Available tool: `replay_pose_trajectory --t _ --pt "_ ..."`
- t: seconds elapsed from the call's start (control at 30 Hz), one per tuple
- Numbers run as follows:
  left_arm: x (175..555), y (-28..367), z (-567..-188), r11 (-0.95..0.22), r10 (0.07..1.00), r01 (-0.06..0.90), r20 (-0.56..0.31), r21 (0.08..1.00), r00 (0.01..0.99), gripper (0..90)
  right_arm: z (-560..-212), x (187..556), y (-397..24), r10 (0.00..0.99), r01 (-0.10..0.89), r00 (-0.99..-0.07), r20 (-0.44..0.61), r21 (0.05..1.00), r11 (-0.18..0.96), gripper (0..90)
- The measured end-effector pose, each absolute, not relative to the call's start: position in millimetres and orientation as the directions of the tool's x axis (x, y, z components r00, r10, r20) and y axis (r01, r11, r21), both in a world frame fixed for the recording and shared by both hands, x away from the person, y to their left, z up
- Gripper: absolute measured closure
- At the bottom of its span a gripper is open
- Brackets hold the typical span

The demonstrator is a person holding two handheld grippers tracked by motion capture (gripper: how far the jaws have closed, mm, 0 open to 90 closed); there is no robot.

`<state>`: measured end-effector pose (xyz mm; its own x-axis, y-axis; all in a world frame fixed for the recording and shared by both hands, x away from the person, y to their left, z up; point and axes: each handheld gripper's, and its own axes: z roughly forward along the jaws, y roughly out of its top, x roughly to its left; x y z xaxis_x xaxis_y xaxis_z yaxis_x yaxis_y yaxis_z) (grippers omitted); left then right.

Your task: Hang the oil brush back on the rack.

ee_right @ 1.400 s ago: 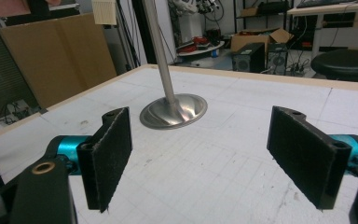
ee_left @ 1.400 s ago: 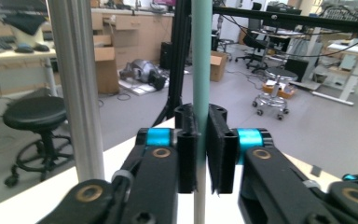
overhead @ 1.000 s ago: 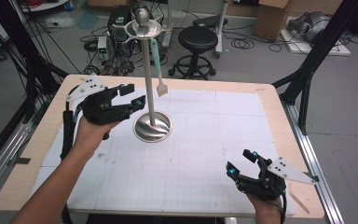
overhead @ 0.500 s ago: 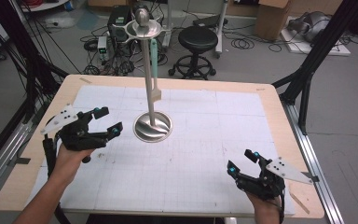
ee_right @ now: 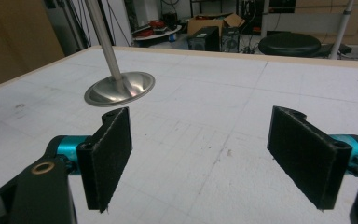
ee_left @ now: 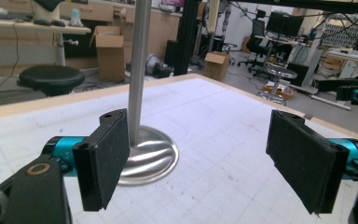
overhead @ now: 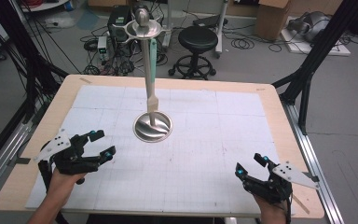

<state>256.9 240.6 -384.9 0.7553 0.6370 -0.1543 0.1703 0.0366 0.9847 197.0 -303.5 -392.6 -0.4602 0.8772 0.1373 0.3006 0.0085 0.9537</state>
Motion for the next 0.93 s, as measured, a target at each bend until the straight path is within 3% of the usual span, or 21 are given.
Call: replay_pose_trajectory --t 0.93 --pt "255 260 -401 0.051 0.678 0.186 -0.170 0.981 0.715 22.6 -391 197 -301 0.880 0.302 -0.454 0.139 0.953 0.006 20.7"
